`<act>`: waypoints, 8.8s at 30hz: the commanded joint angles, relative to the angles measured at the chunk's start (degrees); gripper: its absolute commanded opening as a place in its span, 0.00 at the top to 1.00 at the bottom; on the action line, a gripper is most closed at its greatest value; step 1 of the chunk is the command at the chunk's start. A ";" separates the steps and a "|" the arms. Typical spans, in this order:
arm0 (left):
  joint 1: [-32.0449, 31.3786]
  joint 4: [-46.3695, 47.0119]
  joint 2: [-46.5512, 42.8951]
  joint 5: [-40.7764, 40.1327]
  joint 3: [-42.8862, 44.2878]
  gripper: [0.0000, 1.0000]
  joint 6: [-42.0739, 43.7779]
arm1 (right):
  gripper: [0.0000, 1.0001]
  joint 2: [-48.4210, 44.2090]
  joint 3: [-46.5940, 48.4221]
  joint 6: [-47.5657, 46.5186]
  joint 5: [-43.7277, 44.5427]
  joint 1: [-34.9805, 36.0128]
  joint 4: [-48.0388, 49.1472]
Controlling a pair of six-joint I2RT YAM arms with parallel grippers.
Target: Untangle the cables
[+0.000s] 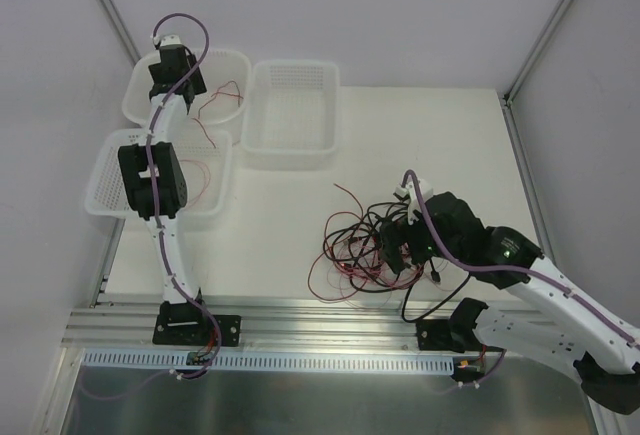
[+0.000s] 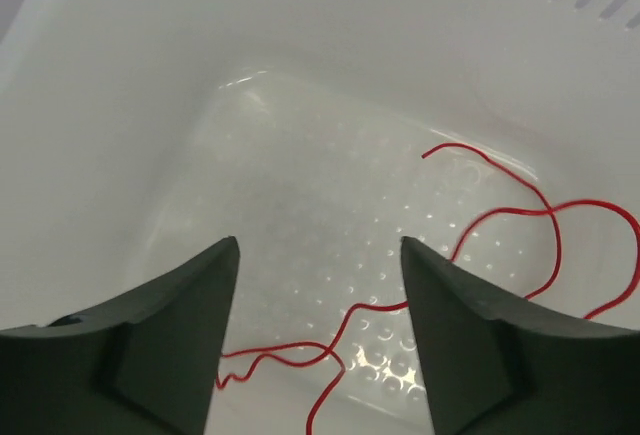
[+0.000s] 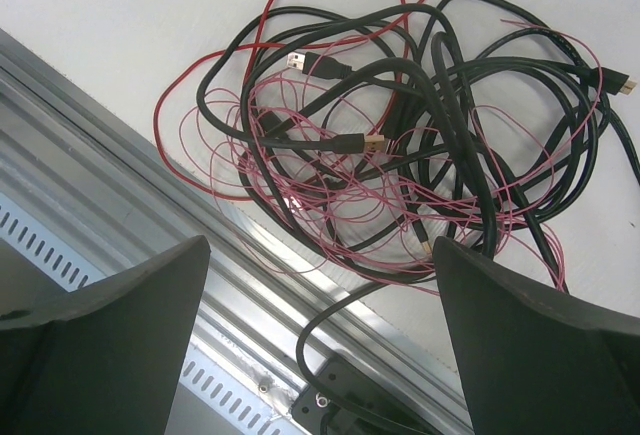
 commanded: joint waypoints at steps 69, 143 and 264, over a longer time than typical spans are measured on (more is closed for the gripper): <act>-6.02 -2.20 -15.30 -2.71 -5.11 0.44 -2.64 | 0.00 -7.99 0.16 5.23 1.49 0.26 -2.10; -72.21 -9.58 -34.01 -10.79 -61.07 0.37 -40.60 | 0.91 12.85 -26.28 19.20 5.99 -4.13 30.77; -64.12 -13.98 -36.20 -2.44 -63.34 0.62 -15.64 | 0.14 -18.71 -20.23 2.95 -8.88 -2.64 16.80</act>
